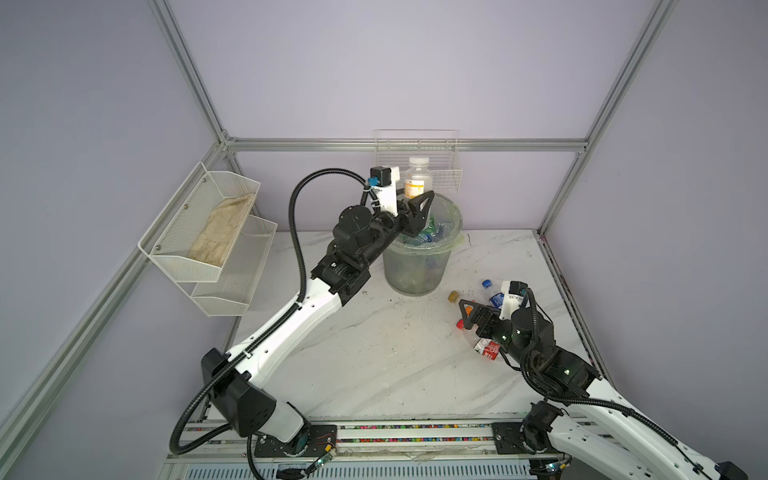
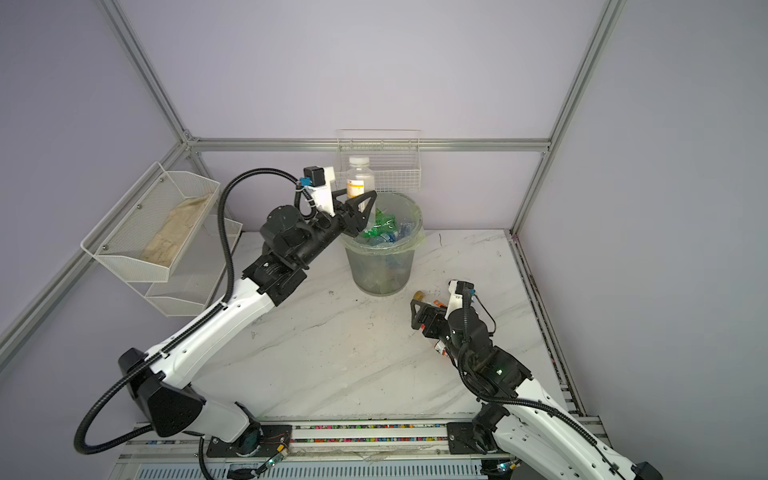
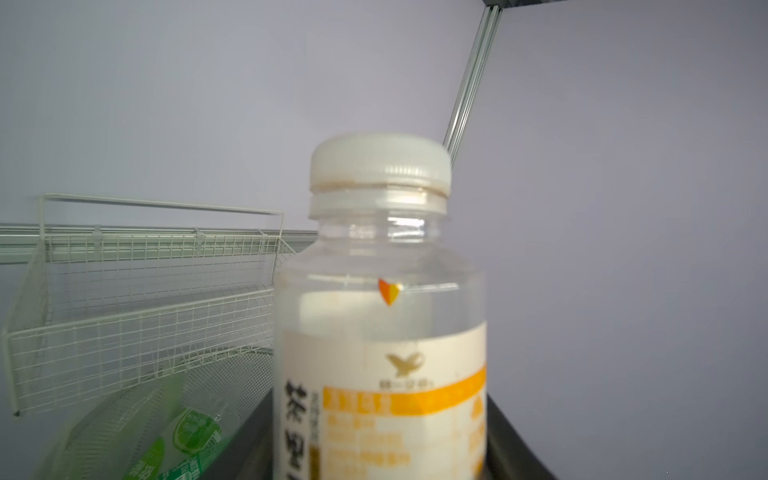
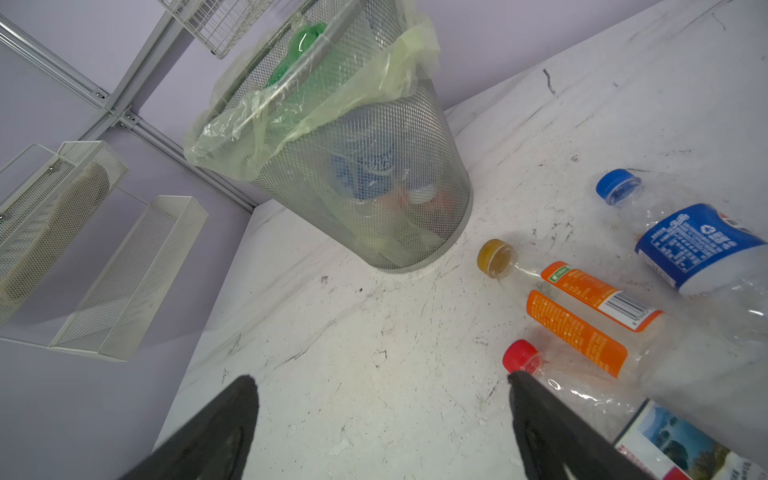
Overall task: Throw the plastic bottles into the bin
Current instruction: 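Carry the white-capped bottle over the bin opening with the left gripper, then open the left gripper to drop the white-capped bottle into the bin, then withdraw the left gripper from the bin while the right gripper nears the red-capped bottle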
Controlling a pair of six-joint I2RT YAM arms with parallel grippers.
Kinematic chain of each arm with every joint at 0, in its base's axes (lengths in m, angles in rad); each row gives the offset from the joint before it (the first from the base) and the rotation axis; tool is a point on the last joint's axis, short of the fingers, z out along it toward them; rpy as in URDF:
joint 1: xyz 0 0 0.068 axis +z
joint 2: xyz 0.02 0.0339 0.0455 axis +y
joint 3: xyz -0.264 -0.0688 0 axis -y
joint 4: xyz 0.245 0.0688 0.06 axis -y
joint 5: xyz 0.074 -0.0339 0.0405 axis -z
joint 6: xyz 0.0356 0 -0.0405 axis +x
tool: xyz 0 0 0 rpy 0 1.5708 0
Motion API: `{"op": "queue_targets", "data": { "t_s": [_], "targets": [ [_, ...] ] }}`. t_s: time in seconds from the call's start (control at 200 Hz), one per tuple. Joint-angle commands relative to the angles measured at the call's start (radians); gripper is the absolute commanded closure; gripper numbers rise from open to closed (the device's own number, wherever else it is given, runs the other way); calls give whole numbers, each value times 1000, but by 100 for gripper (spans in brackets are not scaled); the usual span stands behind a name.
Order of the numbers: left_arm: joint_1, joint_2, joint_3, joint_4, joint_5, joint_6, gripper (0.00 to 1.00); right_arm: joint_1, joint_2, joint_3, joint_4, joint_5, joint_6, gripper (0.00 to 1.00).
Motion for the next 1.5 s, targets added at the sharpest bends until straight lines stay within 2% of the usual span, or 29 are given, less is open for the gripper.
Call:
{"op": "queue_targets", "data": {
  "t_s": [0.0,0.055,0.09,0.135,0.15,0.18,0.195,0.25,0.295,0.36,0.495,0.56,0.76,1.135,1.495],
  "targets": [
    [-3,139,211,-98,7,12,87,-2,-33,6,-60,17,22,4],
    [-3,244,337,-199,24,17,82,-2,-48,9,-75,19,24,4],
    [0,321,438,-286,40,19,70,-2,-57,12,-84,21,23,4],
    [1,418,586,-417,69,27,27,-2,-68,16,-96,25,23,4],
    [1,450,638,-446,81,29,16,-2,-71,18,-101,26,22,4],
    [2,511,744,-534,98,32,3,-2,-79,22,-110,29,20,4],
    [1,537,797,-578,99,33,0,-2,-81,23,-114,30,19,4],
    [0,600,941,-699,74,32,0,-2,-93,28,-131,37,17,4],
    [1,593,963,-732,34,25,0,-2,-104,27,-142,41,15,4],
    [1,509,867,-675,-7,19,0,-2,-118,20,-147,46,14,4],
    [-5,265,492,-393,-47,16,0,-2,-118,-2,-121,36,6,4],
    [-6,190,401,-319,-61,19,0,-2,-102,-7,-103,27,8,4],
    [-14,83,351,-309,-60,31,0,-2,-50,4,-69,9,16,4],
    [-42,-105,197,-233,-59,48,0,-2,-48,3,-77,12,34,4],
    [-70,-304,19,-196,-79,56,0,-2,29,36,-104,59,66,3]
  ]
}}
